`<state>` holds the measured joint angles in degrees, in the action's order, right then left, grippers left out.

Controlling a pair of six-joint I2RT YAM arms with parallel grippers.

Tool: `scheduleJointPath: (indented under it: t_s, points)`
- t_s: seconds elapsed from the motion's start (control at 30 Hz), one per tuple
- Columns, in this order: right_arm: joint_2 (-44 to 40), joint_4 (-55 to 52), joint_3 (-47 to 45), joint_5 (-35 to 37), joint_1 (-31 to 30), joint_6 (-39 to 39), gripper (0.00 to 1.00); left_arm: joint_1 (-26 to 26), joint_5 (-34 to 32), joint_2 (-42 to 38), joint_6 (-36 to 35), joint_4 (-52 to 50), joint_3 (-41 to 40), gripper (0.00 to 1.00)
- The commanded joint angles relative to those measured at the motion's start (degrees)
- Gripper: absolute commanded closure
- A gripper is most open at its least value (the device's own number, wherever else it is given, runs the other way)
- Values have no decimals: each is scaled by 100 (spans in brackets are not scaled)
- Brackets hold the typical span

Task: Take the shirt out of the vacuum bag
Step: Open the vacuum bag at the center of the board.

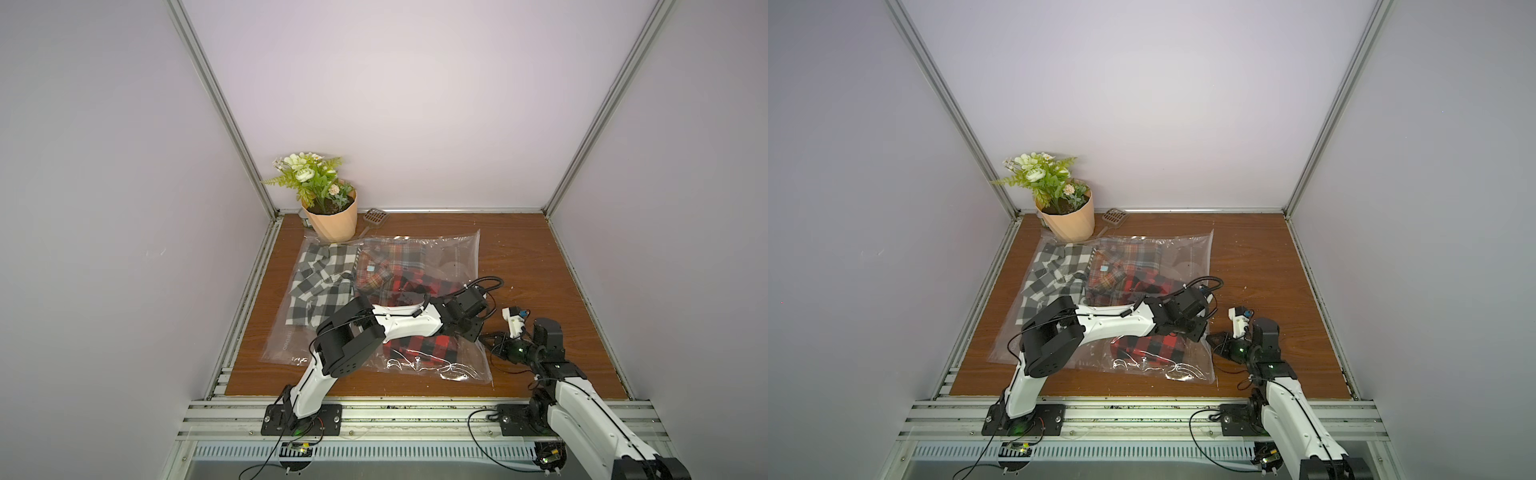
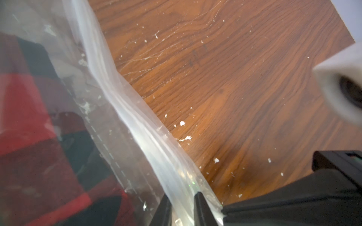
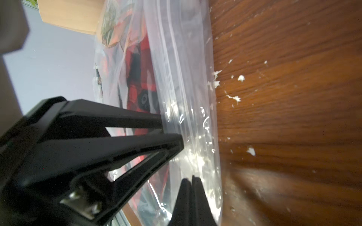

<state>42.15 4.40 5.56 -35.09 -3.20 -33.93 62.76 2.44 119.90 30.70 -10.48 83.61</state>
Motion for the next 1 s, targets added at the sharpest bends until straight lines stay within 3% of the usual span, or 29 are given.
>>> scheduleJointPath:
  t_s: [0.0,0.1,0.57,0.97]
  points:
    - [37,149,78,292,74,-16,100,-103,47,-91,122,-315,-186,75]
    - [56,154,81,292,65,-17,100,-71,55,-34,151,-308,-158,75]
    - [127,63,138,389,70,18,100,26,-174,-342,444,-35,-711,56]
    - [94,159,115,345,73,-24,100,43,126,-123,481,163,-527,53]
